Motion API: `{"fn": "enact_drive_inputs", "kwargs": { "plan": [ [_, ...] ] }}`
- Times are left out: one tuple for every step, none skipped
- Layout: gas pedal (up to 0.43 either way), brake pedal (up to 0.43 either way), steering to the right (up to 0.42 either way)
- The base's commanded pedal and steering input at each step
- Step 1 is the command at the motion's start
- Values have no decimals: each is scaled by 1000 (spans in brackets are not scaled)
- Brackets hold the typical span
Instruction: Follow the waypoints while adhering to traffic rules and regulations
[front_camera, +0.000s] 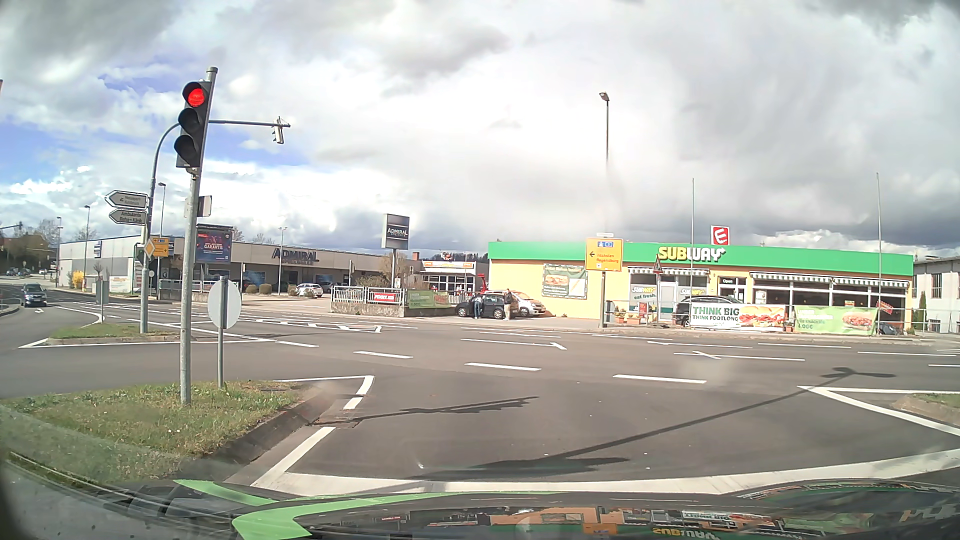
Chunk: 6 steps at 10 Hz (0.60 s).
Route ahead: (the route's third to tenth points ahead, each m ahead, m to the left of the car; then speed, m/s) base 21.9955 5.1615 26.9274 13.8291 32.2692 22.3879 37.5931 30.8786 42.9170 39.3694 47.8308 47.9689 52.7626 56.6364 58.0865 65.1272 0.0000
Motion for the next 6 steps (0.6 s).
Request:
{"fn": "enact_drive_inputs", "kwargs": {
  "plan": [
    [0,311,12],
    [0,311,12],
    [0,311,12],
    [0,311,12],
    [0,311,12],
    [0,311,12]
  ]
}}
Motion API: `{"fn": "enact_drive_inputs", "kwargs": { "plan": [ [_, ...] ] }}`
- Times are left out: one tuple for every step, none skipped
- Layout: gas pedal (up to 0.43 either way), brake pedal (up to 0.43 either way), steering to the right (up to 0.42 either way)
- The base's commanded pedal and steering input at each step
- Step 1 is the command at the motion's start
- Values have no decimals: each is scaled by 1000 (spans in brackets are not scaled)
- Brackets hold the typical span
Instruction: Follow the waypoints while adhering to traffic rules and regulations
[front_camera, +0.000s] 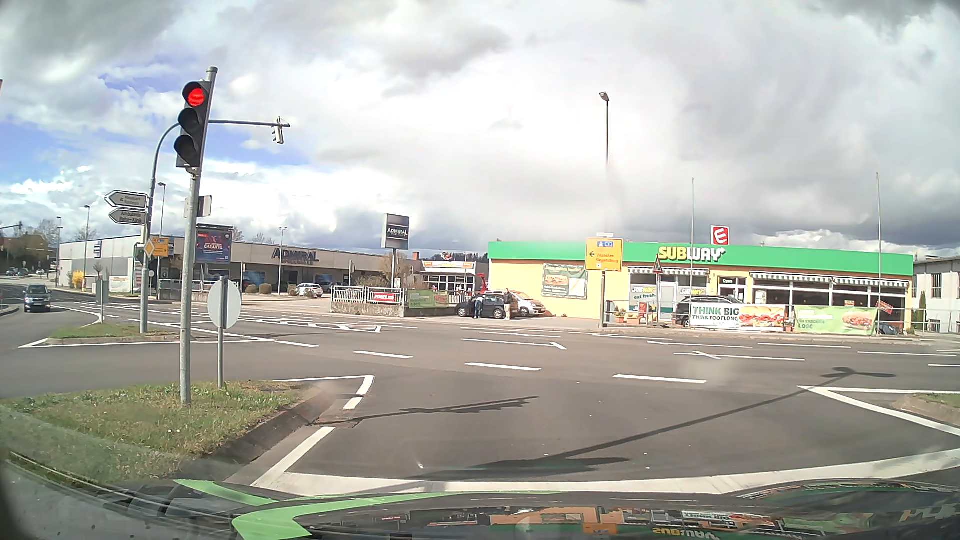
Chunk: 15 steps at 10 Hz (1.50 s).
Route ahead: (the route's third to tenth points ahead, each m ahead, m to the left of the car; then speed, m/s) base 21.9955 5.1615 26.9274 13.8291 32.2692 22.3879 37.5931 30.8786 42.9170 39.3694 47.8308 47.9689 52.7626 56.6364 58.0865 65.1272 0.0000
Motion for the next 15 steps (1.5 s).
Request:
{"fn": "enact_drive_inputs", "kwargs": {
  "plan": [
    [0,311,12],
    [0,311,12],
    [0,311,12],
    [0,311,12],
    [0,311,12],
    [0,311,12],
    [0,311,12],
    [0,311,12],
    [0,311,12],
    [0,305,12],
    [0,311,12],
    [0,311,12],
    [0,311,12],
    [0,311,12],
    [0,311,12]
  ]
}}
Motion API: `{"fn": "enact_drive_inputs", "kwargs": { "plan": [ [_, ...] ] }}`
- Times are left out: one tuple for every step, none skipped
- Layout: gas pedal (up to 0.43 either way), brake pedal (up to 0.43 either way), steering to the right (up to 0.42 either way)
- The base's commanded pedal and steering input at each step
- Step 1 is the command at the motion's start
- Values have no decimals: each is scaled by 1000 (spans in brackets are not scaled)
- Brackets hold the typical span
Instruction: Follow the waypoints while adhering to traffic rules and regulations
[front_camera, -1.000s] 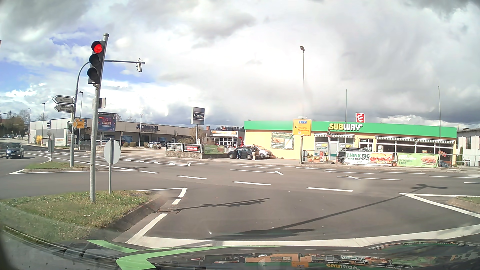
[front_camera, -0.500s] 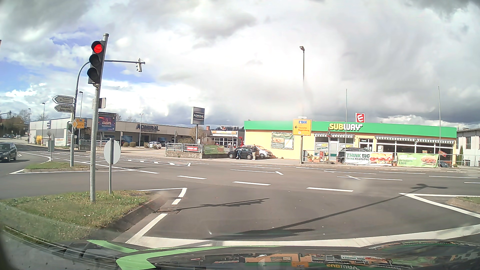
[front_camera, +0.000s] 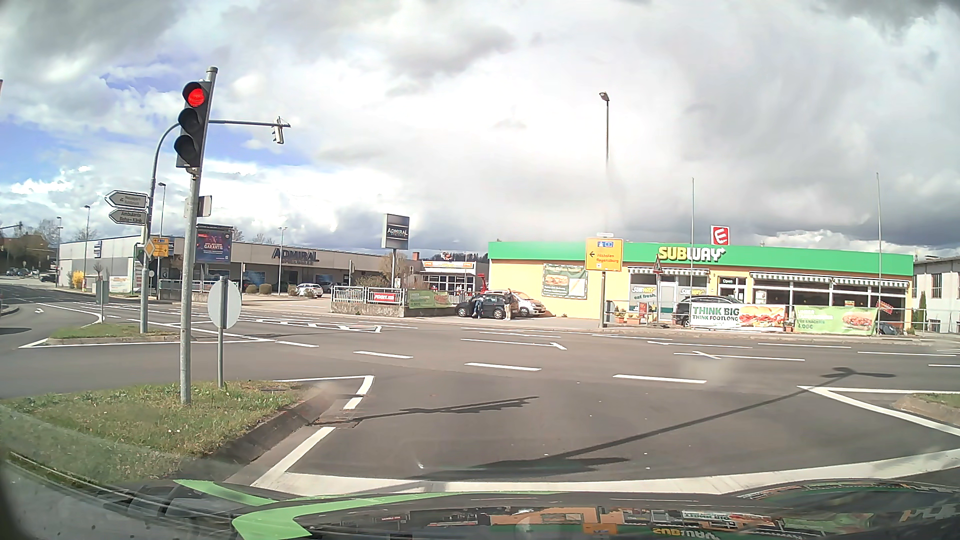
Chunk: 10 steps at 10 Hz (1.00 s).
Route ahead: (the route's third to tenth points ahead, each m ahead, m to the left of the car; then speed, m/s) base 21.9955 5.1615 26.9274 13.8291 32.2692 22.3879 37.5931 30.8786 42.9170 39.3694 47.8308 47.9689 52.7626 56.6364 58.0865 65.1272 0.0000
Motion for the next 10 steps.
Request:
{"fn": "enact_drive_inputs", "kwargs": {
  "plan": [
    [0,311,12],
    [0,311,12],
    [0,311,12],
    [0,311,12],
    [0,311,12],
    [0,311,12],
    [0,311,12],
    [0,311,12],
    [0,311,12],
    [0,311,12]
  ]
}}
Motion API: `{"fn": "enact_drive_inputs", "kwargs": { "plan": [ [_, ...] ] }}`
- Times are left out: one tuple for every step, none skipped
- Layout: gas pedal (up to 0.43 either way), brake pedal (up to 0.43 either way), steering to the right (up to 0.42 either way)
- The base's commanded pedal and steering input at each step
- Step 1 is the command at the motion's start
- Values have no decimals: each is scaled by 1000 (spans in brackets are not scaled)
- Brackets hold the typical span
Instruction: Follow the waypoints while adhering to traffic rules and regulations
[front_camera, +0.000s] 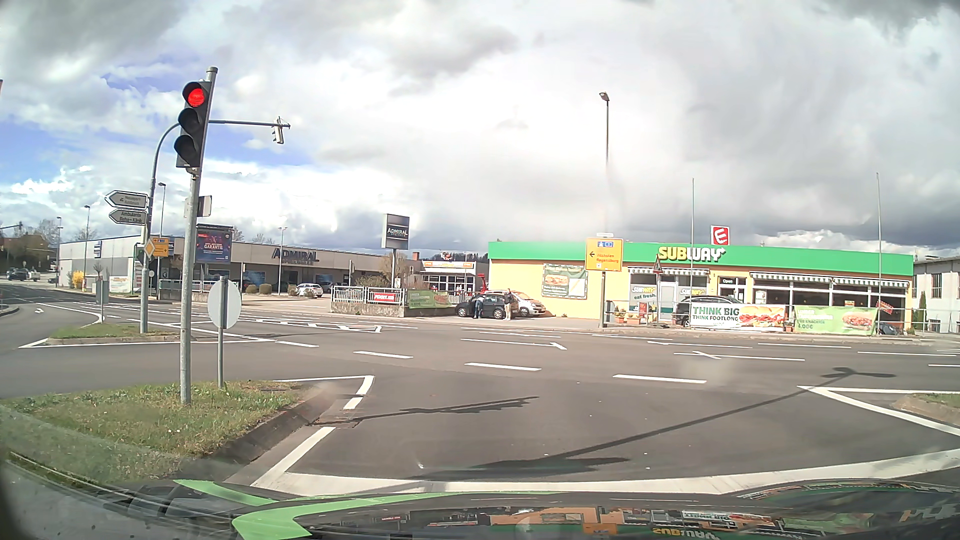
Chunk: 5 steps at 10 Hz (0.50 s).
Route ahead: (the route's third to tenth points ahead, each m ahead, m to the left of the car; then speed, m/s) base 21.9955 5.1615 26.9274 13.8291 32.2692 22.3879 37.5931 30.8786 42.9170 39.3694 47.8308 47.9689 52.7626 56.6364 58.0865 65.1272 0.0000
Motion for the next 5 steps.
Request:
{"fn": "enact_drive_inputs", "kwargs": {
  "plan": [
    [0,311,12],
    [0,311,12],
    [0,311,12],
    [0,311,12],
    [0,311,12]
  ]
}}
